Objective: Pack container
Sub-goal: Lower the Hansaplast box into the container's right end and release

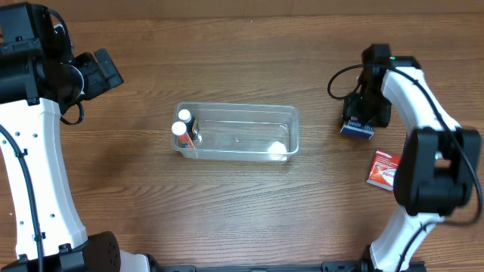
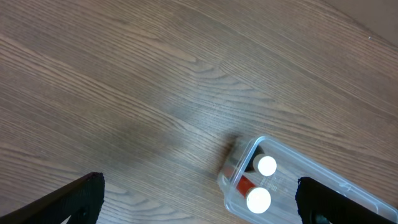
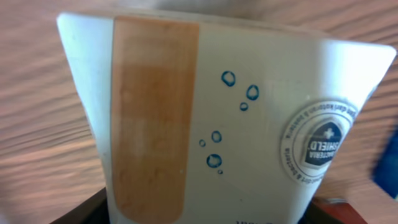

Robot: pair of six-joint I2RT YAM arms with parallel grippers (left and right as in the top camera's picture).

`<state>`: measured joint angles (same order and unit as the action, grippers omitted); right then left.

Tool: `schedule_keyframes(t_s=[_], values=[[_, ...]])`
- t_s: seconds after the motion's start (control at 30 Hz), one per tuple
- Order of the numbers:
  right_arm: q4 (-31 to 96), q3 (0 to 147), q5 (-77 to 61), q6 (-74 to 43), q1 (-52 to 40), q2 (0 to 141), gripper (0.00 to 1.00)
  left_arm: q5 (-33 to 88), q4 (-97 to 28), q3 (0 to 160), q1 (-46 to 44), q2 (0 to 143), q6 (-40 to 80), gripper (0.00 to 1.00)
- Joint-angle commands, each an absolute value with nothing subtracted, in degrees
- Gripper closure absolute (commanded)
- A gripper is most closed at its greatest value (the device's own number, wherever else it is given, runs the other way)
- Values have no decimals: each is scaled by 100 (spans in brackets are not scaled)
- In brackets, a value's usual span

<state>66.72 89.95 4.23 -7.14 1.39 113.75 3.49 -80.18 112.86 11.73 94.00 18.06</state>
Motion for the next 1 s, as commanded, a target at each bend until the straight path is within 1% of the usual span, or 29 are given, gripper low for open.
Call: schedule_keyframes(t_s=[0.0,0.07,0.17,0.33,0.4,0.53,0.73,0.97], values=[[6733,9319,370,-849,-255,9937,35,410,-8012,11255,1197,9441,1800,0],[6788,9319,224,-943,-633,9391,35,408,-8014,11255,1197,9441,1796,1],[6805,9319,93,-1249,-1500,8897,35,408,-8034,11257,1197,9441,1774,0],[6713,9166,121,-2182,-2849,9083,35,405,-8034,11257,1197,9441,1772,1],[6582,9037,137,-2309,-3089,9242,35,408,-8031,11255,1197,9441,1772,1],[6484,8945,134,-2375,-3352,9769,35,408,-8034,11255,1197,9441,1772,1],[6648,8923,137,-2556,-3378,10525,36,403,-8031,11255,1199,9441,1752,1],[6473,8458,137,-2556,-3365,10613,35,405,-8031,11255,1197,9441,1754,1]])
